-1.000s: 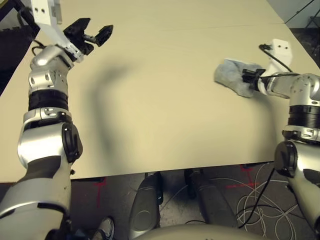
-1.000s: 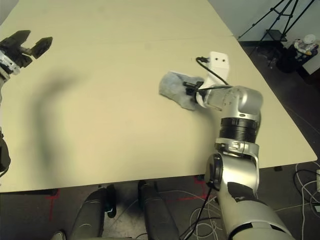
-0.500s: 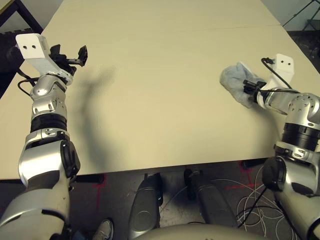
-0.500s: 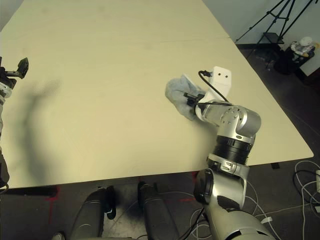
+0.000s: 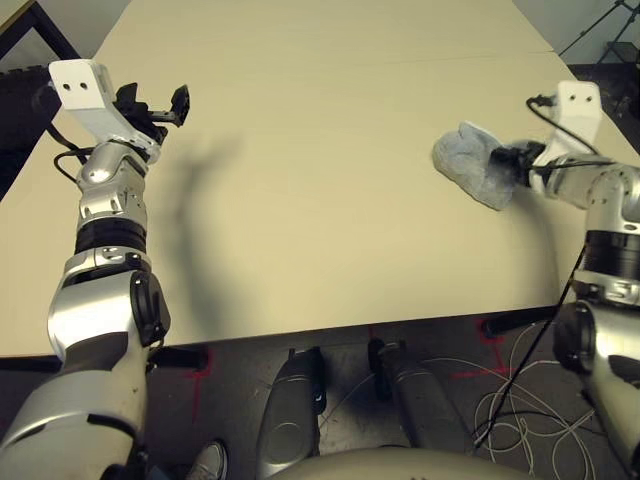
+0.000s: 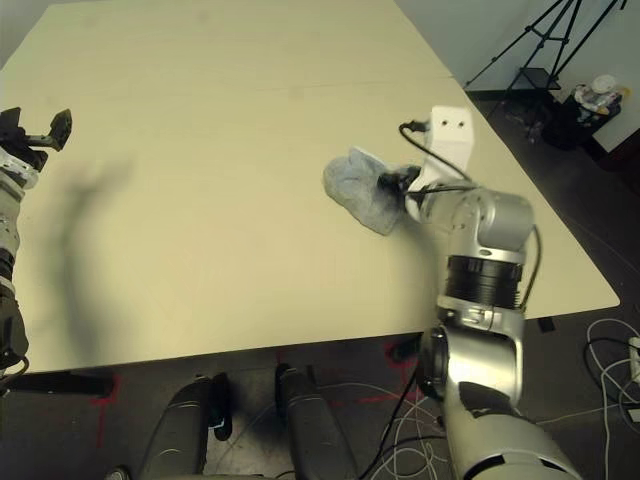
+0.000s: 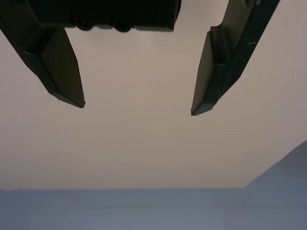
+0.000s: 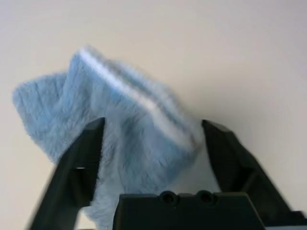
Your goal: Wipe the water off the table with a rag.
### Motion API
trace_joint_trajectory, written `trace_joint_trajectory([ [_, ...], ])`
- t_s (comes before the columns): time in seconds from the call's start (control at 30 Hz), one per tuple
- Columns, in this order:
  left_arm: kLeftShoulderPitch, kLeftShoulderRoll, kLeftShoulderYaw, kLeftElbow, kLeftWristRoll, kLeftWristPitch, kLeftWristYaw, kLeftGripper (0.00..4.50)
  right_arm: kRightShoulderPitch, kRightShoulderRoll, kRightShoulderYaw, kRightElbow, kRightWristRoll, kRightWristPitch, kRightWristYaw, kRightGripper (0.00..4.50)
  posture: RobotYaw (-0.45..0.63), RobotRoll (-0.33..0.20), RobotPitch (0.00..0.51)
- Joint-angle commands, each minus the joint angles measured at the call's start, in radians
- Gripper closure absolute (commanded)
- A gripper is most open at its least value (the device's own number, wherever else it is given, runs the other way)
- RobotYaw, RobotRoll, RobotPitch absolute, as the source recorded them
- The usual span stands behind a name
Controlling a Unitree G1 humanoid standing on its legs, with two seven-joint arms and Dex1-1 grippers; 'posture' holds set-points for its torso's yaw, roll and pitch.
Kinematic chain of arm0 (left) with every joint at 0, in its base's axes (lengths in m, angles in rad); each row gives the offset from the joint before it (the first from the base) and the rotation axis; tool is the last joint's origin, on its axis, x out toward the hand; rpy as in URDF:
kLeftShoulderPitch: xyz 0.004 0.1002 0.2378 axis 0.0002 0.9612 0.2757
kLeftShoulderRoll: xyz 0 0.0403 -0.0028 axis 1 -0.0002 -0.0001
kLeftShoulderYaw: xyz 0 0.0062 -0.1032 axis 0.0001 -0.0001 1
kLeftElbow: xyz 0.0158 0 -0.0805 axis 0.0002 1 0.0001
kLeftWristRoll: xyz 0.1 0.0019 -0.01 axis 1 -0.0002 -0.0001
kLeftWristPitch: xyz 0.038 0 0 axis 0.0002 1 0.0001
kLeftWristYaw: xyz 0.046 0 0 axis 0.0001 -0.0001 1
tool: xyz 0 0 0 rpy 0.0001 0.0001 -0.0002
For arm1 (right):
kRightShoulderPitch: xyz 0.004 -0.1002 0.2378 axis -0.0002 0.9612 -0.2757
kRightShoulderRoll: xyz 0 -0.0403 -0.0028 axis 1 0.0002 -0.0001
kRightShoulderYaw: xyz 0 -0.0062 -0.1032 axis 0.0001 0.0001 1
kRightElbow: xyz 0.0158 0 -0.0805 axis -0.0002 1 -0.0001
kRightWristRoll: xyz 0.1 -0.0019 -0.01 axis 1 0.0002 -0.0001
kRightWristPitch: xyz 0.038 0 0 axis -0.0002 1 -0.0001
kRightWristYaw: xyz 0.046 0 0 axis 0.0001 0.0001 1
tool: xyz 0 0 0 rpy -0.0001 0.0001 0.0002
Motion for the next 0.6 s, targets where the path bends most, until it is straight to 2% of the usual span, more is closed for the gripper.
trace_joint_trajectory([
  [0.03,0.007,-0.020,-0.003,0.008,0.009,-0.019,0.010,0.00,-0.052,-0.061,-0.007,0.211,-0.043,-0.251,0.102,0.03,-0.02,0.000,0.193],
  [0.17,0.009,-0.047,-0.006,0.017,0.020,-0.046,0.055,0.00,-0.034,-0.023,0.018,0.518,-0.132,-0.877,0.239,0.03,-0.02,0.000,0.191],
  [0.27,0.014,-0.069,-0.011,0.021,0.029,-0.060,0.095,0.00,-0.076,-0.008,0.016,0.761,-0.176,-1.143,0.273,0.03,-0.02,0.000,0.190],
  [0.4,0.005,-0.086,0.019,0.031,0.009,-0.042,0.150,0.00,-0.115,-0.004,0.031,0.956,-0.230,-1.316,0.291,0.03,-0.03,0.000,0.184],
  [0.6,-0.005,-0.090,0.015,0.037,0.015,-0.041,0.166,0.00,-0.152,0.000,0.024,1.047,-0.260,-1.400,0.284,0.03,-0.03,0.000,0.170],
])
